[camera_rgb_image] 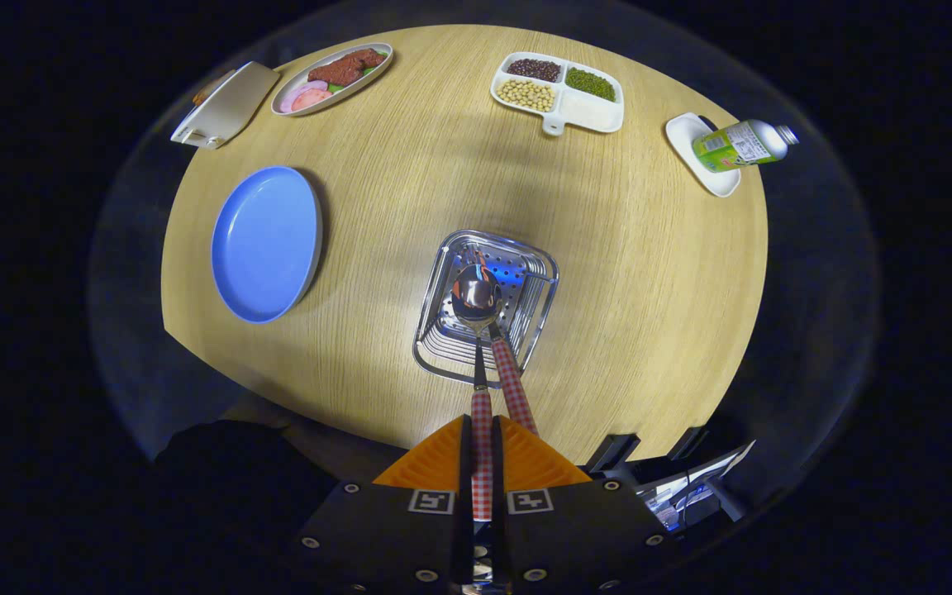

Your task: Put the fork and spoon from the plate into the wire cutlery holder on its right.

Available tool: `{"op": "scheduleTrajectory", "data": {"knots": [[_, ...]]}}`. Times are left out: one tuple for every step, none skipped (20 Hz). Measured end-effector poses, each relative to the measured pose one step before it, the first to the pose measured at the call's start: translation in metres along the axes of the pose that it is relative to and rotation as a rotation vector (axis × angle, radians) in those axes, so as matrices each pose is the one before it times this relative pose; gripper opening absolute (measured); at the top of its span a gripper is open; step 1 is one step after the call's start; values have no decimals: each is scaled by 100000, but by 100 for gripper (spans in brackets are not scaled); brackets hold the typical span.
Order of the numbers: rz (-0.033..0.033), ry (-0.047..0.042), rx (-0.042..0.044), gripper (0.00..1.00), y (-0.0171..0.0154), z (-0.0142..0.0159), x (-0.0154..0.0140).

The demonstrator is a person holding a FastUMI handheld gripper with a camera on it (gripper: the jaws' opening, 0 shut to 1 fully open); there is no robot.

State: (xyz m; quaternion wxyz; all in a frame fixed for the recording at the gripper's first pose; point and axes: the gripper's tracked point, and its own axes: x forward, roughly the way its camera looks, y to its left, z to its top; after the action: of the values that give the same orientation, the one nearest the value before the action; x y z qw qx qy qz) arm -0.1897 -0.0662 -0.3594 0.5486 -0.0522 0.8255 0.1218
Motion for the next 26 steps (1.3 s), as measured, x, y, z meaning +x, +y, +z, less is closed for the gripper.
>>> {"op": "scheduleTrajectory", "data": {"knots": [[749,542,639,9,37,133,168],[137,173,1105,9,-39,293,84],[516,40,1241,9,19,243,-37],[586,-68,1161,9,14,247,43],[910,597,1157,10,4,-36,-18],[977,371,1386,11,85,-49,38],[320,-410,1367,12,-132,170,-122],[20,-827,1861,12,-76,273,-105],[267,-1561,1674,12,-79,248,-163],[495,-1356,2021,12,-40,267,-183],[896,-878,1702,12,-37,-39,-158],[622,-1038,1260,13,-4,87,-127],[-94,-1468,1237,16,-232,91,-268],[-466,-2194,1812,17,-186,174,-258],[274,-2682,2427,18,-85,341,-423],[1245,-3105,2902,19,206,343,-356],[2291,-4138,2883,20,420,589,-598],[1940,-4233,2264,21,382,475,-730],[1203,-5762,868,23,381,913,-799],[511,-5722,-258,26,54,751,-765],[67,-6108,133,31,26,909,-923],[-17,-6376,648,36,-28,979,-800],[-480,-6334,446,46,-56,1086,-869],[-892,-5956,564,53,0,586,-743],[-1035,-5959,912,63,-280,1083,-801],[-1208,-5789,1200,67,-515,1412,-562]]}}
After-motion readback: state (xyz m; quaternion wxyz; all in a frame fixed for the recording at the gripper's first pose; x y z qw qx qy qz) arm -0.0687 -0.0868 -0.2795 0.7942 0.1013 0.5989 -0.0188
